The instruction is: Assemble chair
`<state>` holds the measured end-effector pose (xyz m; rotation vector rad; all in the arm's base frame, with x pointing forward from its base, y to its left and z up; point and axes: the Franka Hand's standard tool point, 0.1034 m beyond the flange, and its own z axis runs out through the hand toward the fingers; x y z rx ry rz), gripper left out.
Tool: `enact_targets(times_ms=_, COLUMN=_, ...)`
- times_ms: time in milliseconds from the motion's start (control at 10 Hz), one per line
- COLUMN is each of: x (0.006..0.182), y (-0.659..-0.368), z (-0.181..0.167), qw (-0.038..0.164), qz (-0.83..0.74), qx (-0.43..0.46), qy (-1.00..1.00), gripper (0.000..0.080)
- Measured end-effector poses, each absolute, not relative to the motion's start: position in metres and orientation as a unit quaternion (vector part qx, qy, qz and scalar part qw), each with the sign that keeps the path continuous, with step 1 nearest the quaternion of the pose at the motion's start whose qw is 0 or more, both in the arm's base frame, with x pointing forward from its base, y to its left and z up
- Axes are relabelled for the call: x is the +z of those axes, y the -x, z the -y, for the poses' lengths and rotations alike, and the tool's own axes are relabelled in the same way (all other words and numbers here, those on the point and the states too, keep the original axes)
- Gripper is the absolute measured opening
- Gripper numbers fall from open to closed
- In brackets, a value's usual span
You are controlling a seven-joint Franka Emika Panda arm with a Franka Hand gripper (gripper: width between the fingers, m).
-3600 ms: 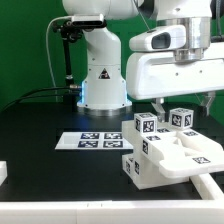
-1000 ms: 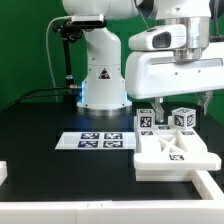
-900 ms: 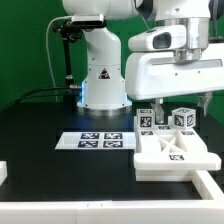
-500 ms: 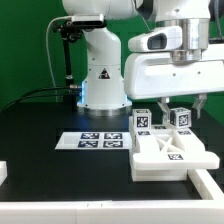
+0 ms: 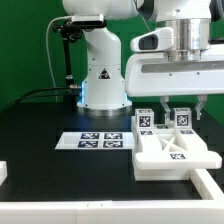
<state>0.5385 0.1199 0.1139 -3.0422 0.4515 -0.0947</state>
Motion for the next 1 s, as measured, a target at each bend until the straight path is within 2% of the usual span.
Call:
enact_targets(times_ms=300, x=0.1138, y=-0.5386, z=-0.1176, qw=0.046, qz=-0.302, qx=-0.022, qy=0.952, gripper=0.0282)
enact_targets(times_ms=500, x=0.1135, y=-0.5386, z=-0.1165, qw=0.046, qz=-0.313, qx=-0.021, qy=0.948, gripper=0.0282)
enact_targets(times_ms=600, x=0.1131, y=-0.5384, z=-0.1167, qw=0.046, qz=-0.304, qx=-0.021, qy=0.951, gripper=0.0360)
enact_targets(times_ms=700, x=0.1131, y=-0.5380, z=-0.1180, qw=0.045, qz=-0.300, qx=-0.020, qy=0.953, gripper=0.0496)
enact_targets(times_ms=800, x=0.1147, y=-0.5370, z=-0.1224, qw=0.031, qz=-0.225, qx=-0.014, qy=0.974, gripper=0.0496)
enact_targets(times_ms=900, x=0.1162, y=-0.5383, z=-0.1244, qw=0.026, qz=-0.129, qx=-0.014, qy=0.991, gripper=0.0619)
enact_targets(times_ms=1000, x=0.1151, y=-0.5371, z=-0.1235, qw=0.025, qz=-0.055, qx=-0.012, qy=0.998, gripper=0.0643)
